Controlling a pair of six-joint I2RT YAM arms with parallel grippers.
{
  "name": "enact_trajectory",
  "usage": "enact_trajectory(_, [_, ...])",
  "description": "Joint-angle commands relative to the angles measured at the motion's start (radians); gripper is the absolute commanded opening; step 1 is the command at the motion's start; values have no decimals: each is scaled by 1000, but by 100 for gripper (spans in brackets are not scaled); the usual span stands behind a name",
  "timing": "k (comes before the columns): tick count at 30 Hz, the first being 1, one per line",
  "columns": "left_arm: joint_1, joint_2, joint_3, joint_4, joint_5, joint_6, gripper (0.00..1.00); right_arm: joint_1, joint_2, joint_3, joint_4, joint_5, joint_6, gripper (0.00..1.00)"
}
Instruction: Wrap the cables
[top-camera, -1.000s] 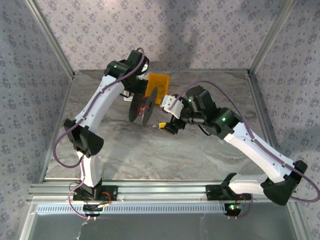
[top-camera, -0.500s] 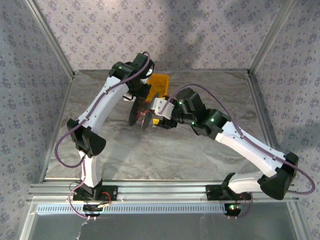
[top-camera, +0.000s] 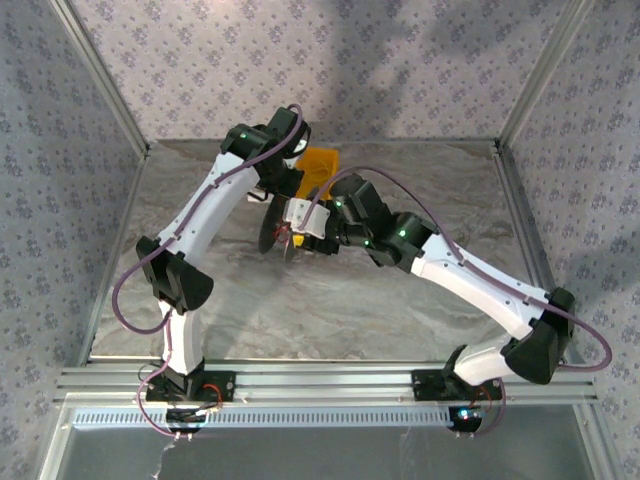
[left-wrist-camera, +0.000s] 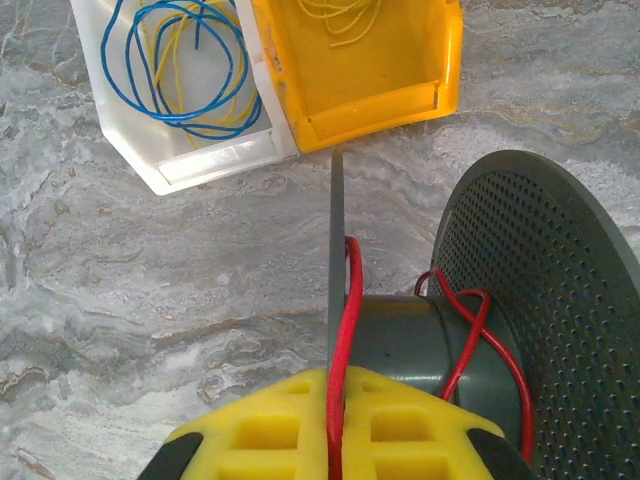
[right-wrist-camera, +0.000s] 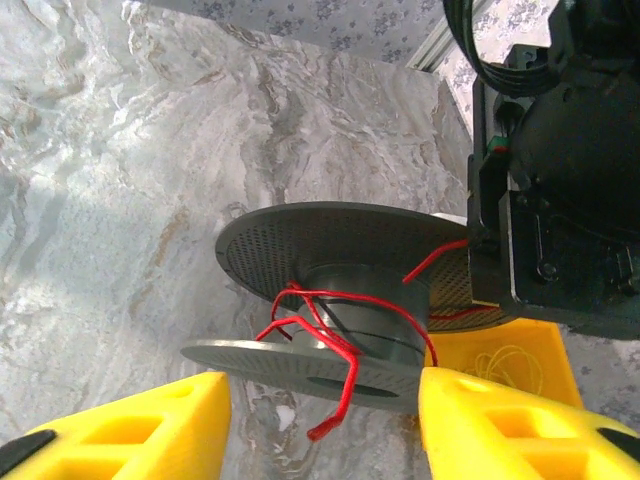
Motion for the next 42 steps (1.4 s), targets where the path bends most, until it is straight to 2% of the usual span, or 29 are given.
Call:
enact_trajectory(1, [-10,2,39,5,13,-2,0,8,22,39,-27,19,-8,44])
enact_trajectory(9, [-10,2,47,6,19,5,0,8,50,58,-51,40,-16,34])
enact_trajectory(12, [-10,3,51,6,22,6,0,8,52,62,-59,50,-20,24])
enact_trajectory(16, [-10,3,50,1,26,12,0,6,53,71,-65,52,-28,0])
enact_trajectory(23, [-31,3,14,-5,6,60,0,-29,70,166,-100,-12,-36,0])
enact_trajectory(31, [-58,-60,-114,43,-23,110,0,-245,92,311,-164,-255,135,0])
enact_trajectory(38, [-62,-123,-210,88,6,145,0,-512,77,288,-100,-422,293,0])
enact_trajectory(42, [-70,-152,-249,109,48,177,0,-637,122,287,-68,-503,364,0])
